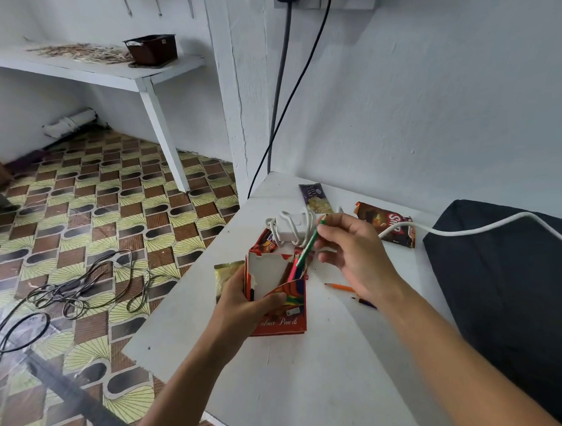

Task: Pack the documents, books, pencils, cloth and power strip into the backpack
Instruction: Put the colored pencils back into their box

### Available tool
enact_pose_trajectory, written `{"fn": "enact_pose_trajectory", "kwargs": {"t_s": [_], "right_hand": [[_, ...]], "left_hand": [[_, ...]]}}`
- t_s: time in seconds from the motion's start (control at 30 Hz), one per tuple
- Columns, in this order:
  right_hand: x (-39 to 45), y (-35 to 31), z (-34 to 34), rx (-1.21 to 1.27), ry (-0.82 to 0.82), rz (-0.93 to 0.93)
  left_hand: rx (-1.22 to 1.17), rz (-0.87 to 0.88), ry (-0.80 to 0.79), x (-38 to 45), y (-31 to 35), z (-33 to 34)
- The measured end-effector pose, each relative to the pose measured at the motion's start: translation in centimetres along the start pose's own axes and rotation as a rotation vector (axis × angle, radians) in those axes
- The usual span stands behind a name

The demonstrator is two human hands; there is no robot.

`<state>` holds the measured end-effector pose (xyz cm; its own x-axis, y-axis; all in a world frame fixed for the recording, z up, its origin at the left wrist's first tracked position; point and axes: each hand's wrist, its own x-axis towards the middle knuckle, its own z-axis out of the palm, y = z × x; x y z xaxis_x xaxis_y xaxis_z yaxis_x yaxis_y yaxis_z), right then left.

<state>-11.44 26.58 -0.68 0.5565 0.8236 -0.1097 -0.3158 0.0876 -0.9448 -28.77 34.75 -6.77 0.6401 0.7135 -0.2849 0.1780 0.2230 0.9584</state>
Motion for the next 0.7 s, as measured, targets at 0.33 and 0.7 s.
{"fn": "enact_pose_trajectory", "kwargs": {"t_s": [0.33, 0.7], "right_hand": [[-0.7, 2.4, 1.8, -0.708, 0.010, -0.394], [-1.3, 2.6, 0.7, -1.104, -0.004, -0.556]], "left_hand": [[0.035, 0.064, -0.031, -0.5, 0.0, 0.3], [-0.032, 0.116, -0.059, -0.7, 0.5, 0.5]]}}
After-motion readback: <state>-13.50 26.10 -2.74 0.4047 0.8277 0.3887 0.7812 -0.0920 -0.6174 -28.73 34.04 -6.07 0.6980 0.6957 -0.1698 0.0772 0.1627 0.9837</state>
